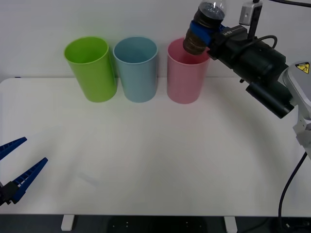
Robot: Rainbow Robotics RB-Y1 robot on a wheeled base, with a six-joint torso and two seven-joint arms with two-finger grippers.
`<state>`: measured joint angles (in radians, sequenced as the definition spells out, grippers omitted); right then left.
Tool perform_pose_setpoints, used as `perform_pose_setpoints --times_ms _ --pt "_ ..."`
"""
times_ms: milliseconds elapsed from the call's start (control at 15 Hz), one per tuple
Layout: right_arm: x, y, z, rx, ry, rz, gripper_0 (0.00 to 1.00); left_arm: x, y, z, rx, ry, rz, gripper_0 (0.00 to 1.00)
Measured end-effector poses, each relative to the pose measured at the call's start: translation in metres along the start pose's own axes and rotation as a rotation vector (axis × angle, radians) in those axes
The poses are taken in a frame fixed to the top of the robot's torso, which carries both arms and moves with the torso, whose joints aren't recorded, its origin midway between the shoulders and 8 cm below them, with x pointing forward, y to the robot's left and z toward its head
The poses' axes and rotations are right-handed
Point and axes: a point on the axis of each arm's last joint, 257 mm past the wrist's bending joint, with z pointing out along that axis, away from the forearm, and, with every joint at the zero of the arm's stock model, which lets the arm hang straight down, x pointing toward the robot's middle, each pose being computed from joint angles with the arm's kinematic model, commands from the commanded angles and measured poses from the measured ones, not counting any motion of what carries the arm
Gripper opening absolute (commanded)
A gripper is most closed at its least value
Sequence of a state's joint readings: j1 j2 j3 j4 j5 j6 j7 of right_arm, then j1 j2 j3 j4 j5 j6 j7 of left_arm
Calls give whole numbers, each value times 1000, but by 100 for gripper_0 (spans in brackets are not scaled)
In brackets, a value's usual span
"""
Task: Grasp the object on the table and drop it into the matching bin: aluminum can to the light blue bin, PET bottle to the pink bin.
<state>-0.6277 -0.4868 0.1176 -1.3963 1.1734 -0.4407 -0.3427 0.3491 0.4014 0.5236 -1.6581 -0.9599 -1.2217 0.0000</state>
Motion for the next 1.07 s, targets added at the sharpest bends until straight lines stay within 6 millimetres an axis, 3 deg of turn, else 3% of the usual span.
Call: perform_pose_setpoints --times_ms 267,667,1067 --pt "0 -25 28 86 9 -46 0 0 0 0 0 0 0 100" --pt "18 -58 66 204 57 -59 0 0 0 0 0 0 0 100" --pt "32 -69 77 253 92 -74 0 0 0 0 0 0 0 100"
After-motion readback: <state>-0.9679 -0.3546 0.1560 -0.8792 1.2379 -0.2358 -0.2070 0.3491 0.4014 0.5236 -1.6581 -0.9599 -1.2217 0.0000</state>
